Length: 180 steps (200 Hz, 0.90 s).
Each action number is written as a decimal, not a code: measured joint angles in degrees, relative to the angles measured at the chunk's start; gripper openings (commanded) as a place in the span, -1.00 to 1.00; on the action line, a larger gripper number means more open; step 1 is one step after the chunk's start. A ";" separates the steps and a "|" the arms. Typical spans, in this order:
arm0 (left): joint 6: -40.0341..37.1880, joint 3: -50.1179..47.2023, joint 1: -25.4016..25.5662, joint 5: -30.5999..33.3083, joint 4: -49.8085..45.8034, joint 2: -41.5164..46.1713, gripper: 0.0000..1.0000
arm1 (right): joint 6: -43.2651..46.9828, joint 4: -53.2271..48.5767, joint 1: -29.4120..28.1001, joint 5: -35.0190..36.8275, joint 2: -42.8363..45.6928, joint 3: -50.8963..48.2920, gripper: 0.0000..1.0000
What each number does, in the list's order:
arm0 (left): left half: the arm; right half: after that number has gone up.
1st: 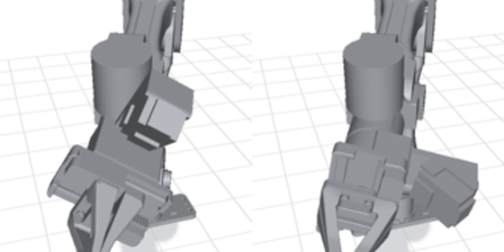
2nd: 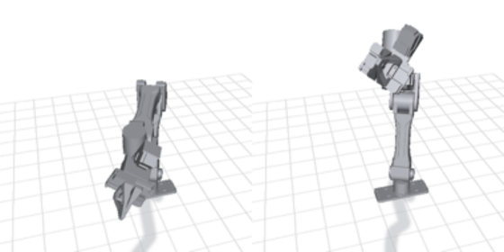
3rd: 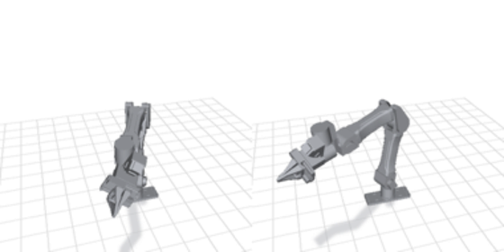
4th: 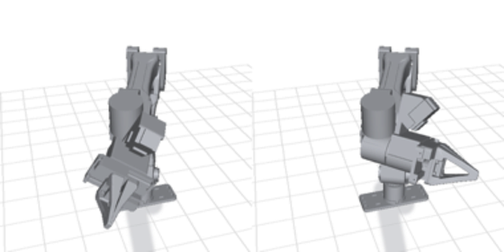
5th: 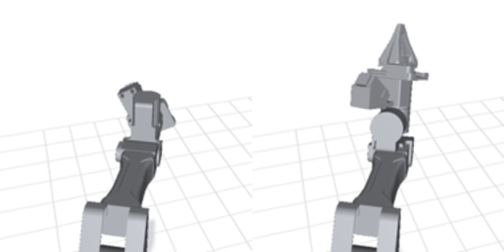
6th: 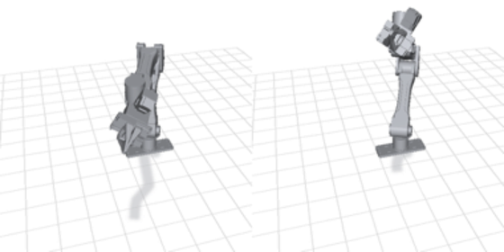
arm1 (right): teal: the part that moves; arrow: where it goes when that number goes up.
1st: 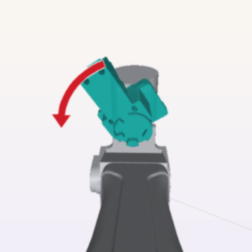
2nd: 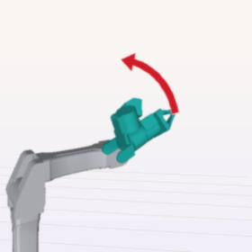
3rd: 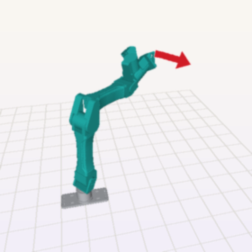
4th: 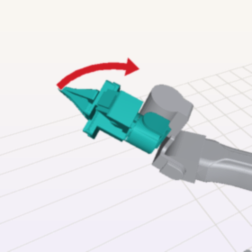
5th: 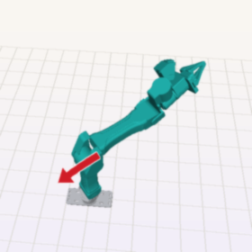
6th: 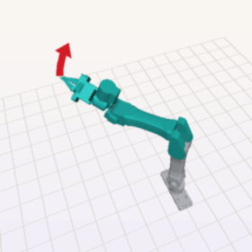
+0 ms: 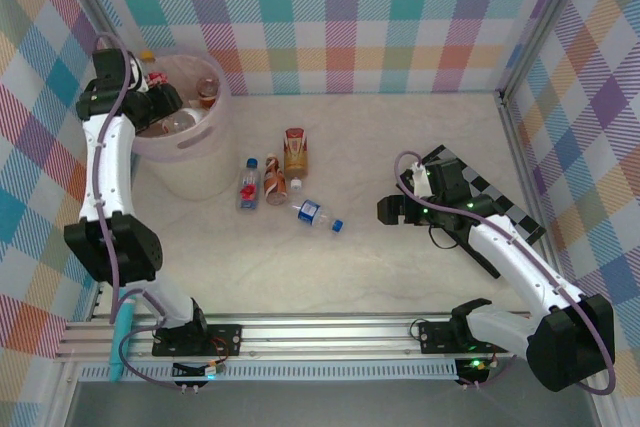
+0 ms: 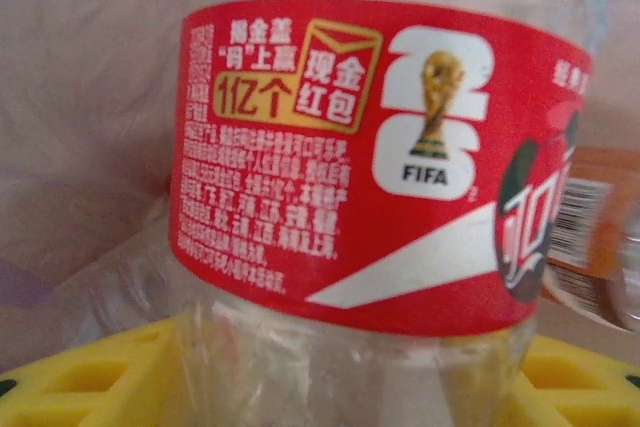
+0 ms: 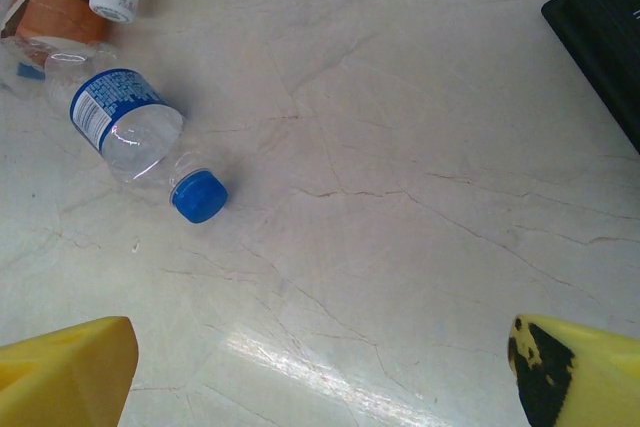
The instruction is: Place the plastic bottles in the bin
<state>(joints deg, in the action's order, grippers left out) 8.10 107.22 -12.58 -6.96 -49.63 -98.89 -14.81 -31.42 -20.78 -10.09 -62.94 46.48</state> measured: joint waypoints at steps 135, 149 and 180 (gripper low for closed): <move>-5.92 4.70 -0.13 -0.90 -2.80 -5.73 0.54 | -0.85 1.01 0.11 -0.02 -0.02 -0.66 0.90; -5.88 4.70 -0.22 -1.53 -3.19 -5.75 0.69 | -0.85 1.01 0.11 -0.07 -0.07 -0.66 0.90; -5.97 4.74 -0.22 -3.72 -3.96 -5.51 0.73 | -0.87 1.05 0.11 -0.59 -0.52 -0.66 0.90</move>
<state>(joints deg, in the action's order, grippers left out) 2.13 111.96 -12.80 -10.68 -53.58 -104.40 -15.68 -30.37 -20.67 -10.68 -63.46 45.82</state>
